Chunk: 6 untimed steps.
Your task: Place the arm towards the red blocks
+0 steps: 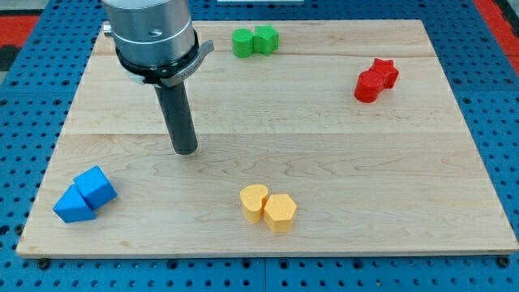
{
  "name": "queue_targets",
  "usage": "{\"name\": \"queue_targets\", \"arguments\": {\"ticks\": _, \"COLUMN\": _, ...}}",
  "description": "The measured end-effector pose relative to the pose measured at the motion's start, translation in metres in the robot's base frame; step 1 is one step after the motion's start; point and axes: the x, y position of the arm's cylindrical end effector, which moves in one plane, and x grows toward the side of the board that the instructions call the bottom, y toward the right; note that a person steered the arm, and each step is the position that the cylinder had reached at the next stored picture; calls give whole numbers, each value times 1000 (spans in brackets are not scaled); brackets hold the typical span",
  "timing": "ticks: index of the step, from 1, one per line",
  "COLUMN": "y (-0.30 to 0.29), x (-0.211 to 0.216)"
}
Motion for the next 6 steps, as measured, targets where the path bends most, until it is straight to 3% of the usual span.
{"name": "queue_targets", "arguments": {"ticks": 1, "y": 33, "x": 12}}
{"name": "queue_targets", "arguments": {"ticks": 3, "y": 190, "x": -21}}
{"name": "queue_targets", "arguments": {"ticks": 5, "y": 262, "x": -70}}
{"name": "queue_targets", "arguments": {"ticks": 6, "y": 280, "x": -74}}
